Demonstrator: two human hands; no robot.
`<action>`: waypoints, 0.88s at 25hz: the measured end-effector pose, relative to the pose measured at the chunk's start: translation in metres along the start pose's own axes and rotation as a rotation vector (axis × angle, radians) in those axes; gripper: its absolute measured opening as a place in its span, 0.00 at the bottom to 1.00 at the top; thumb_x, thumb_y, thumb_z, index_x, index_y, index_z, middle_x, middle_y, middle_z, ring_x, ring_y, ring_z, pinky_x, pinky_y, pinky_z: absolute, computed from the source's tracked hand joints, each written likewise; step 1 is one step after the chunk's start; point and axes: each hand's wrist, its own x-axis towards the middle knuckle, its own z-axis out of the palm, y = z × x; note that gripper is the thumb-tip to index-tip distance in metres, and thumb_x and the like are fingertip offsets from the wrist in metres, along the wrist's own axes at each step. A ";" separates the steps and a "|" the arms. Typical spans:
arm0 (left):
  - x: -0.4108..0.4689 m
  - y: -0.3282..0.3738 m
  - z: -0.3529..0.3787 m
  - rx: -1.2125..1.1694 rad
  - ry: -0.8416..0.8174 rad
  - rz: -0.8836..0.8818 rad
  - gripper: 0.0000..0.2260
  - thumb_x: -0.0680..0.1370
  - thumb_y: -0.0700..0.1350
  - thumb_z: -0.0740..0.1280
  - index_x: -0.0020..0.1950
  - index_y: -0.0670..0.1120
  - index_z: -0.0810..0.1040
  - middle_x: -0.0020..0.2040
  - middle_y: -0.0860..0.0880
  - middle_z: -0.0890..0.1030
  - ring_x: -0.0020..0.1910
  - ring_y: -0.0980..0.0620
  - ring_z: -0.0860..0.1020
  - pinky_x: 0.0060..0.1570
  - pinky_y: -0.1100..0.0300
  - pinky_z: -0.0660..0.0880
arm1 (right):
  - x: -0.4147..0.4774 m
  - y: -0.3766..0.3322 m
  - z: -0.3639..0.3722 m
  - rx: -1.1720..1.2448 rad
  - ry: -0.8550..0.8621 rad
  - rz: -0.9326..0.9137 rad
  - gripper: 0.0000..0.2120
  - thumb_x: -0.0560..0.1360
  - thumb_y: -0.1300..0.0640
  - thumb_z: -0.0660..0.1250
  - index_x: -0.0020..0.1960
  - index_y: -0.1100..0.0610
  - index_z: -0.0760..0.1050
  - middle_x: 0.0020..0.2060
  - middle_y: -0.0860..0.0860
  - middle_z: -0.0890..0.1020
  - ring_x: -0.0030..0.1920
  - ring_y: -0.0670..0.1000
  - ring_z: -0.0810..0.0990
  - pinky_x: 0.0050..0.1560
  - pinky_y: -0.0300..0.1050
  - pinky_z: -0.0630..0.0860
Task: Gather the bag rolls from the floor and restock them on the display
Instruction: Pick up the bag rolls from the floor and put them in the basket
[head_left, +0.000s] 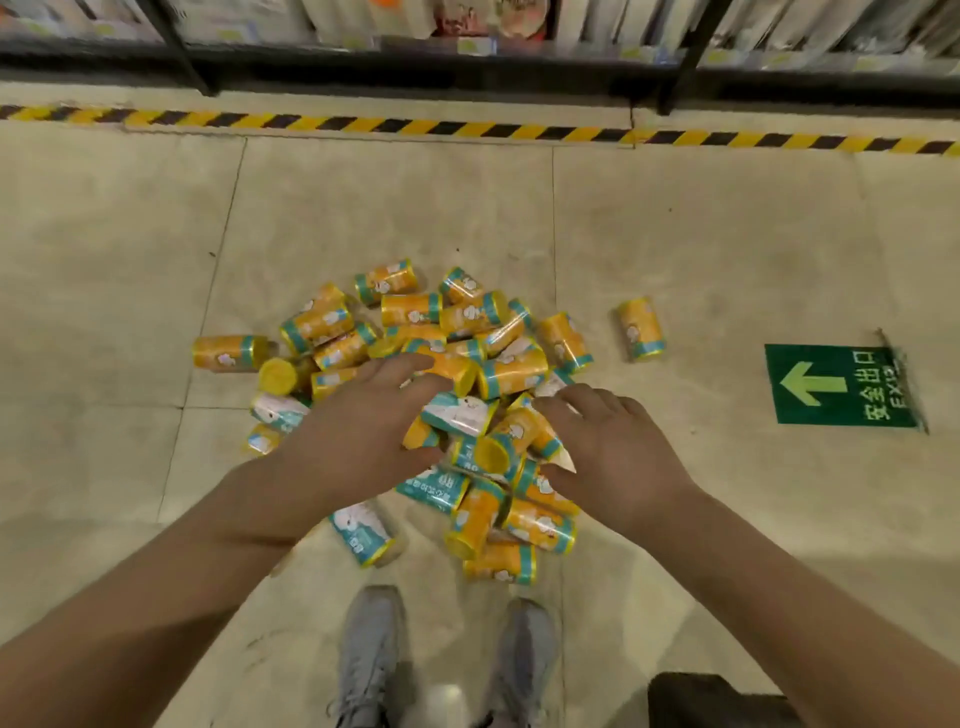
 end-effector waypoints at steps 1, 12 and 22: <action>0.009 -0.014 0.029 -0.005 -0.009 0.006 0.32 0.71 0.64 0.66 0.73 0.53 0.70 0.75 0.47 0.68 0.72 0.40 0.68 0.62 0.39 0.74 | 0.010 0.005 0.033 0.003 -0.009 -0.005 0.33 0.65 0.50 0.79 0.67 0.54 0.76 0.60 0.56 0.79 0.57 0.62 0.80 0.56 0.56 0.75; 0.075 -0.109 0.163 0.019 -0.065 -0.037 0.33 0.73 0.53 0.76 0.75 0.52 0.69 0.77 0.48 0.64 0.75 0.41 0.63 0.68 0.40 0.70 | 0.097 0.020 0.245 -0.109 -0.130 -0.084 0.47 0.62 0.54 0.81 0.77 0.56 0.65 0.67 0.59 0.73 0.67 0.64 0.72 0.65 0.57 0.68; 0.158 -0.119 0.165 0.201 -0.139 -0.054 0.39 0.75 0.45 0.74 0.81 0.52 0.57 0.81 0.47 0.55 0.78 0.43 0.54 0.72 0.45 0.66 | 0.092 0.056 0.240 -0.048 -0.144 -0.225 0.41 0.62 0.45 0.80 0.72 0.53 0.72 0.55 0.58 0.78 0.50 0.61 0.81 0.49 0.56 0.79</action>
